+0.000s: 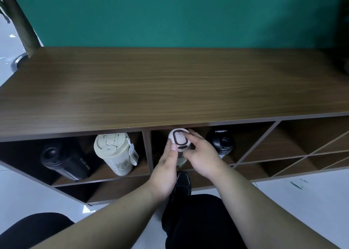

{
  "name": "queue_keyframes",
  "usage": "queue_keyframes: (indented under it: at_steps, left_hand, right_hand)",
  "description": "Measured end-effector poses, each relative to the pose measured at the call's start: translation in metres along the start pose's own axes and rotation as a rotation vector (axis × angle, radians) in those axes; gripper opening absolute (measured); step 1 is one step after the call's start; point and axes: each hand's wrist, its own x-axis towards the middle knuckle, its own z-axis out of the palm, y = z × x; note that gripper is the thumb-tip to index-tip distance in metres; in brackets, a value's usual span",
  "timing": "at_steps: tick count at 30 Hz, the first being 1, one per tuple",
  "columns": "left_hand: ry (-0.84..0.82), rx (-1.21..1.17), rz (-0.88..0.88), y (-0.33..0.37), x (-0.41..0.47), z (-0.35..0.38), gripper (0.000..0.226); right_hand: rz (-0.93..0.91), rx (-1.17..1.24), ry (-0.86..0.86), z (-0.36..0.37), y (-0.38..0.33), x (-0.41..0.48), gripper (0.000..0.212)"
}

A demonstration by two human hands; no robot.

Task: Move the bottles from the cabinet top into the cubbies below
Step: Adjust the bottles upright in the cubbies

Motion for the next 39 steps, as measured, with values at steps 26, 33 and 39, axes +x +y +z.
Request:
queue_keyframes:
  at_steps: [26,33,39]
  left_hand:
    - [0.371,0.005,-0.312,0.036,-0.096,-0.144,0.042]
    - [0.445,0.039,-0.227,0.042,-0.077,-0.166,0.057]
    - [0.441,0.040,-0.183,0.047,-0.060,-0.175,0.055]
  right_hand:
    - [-0.164,-0.209,-0.131,0.087,-0.101,-0.058,0.053]
    - [-0.021,0.087,0.056,0.151,-0.093,-0.010,0.052]
    - [0.020,0.274,0.187,0.167,-0.095,0.007,0.029]
